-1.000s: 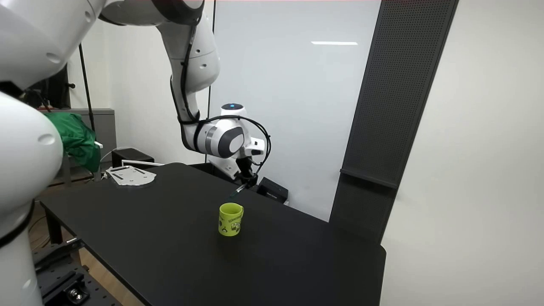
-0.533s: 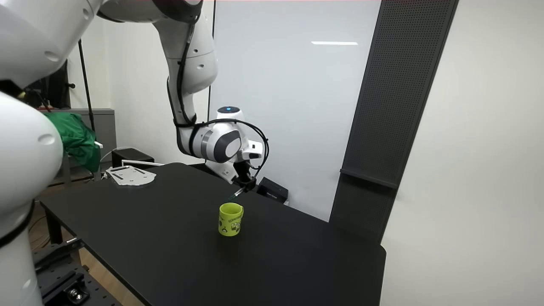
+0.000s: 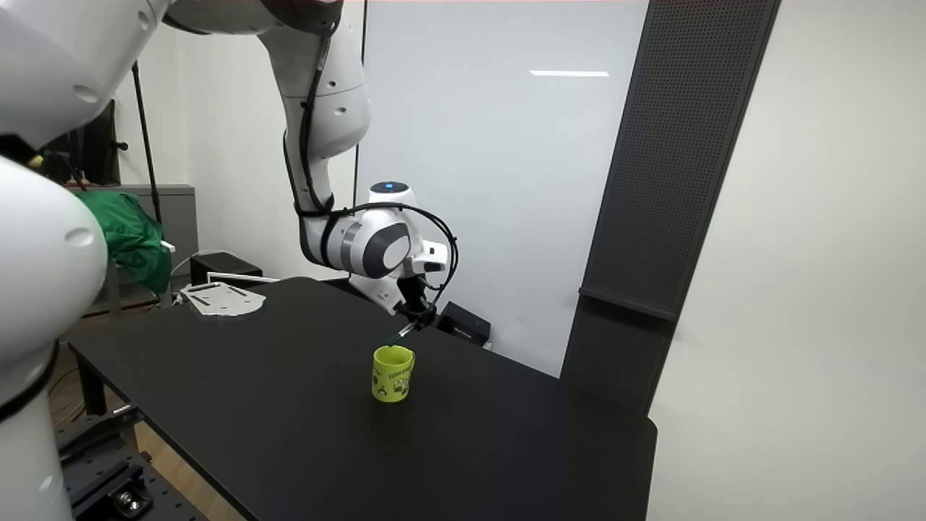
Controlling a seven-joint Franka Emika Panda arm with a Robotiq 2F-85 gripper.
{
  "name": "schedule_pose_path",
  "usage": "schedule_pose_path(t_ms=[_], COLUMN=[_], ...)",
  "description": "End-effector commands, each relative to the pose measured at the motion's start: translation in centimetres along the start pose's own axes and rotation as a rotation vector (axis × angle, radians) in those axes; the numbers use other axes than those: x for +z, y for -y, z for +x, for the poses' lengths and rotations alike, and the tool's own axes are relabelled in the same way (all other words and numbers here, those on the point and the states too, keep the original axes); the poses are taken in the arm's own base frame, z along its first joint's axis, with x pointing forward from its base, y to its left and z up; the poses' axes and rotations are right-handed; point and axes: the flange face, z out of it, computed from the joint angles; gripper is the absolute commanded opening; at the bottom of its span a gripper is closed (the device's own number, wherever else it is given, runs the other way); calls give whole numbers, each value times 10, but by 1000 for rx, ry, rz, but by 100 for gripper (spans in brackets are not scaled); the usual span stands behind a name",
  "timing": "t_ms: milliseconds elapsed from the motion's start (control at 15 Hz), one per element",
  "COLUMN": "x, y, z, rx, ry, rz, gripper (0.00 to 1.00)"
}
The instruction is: Put the marker in the mug and then put it back on the table
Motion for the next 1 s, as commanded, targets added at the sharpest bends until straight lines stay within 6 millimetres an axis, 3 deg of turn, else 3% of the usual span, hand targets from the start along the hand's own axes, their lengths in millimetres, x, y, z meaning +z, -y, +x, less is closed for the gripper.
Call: schedule_pose_path(t_ms=[0, 867, 933], x=[0, 0, 1], y=[-1, -1, 0], z=[0, 0, 0], rx=[-1, -1, -4], ry=[0, 1, 3], rz=[1, 1, 0], gripper=[26, 26, 6])
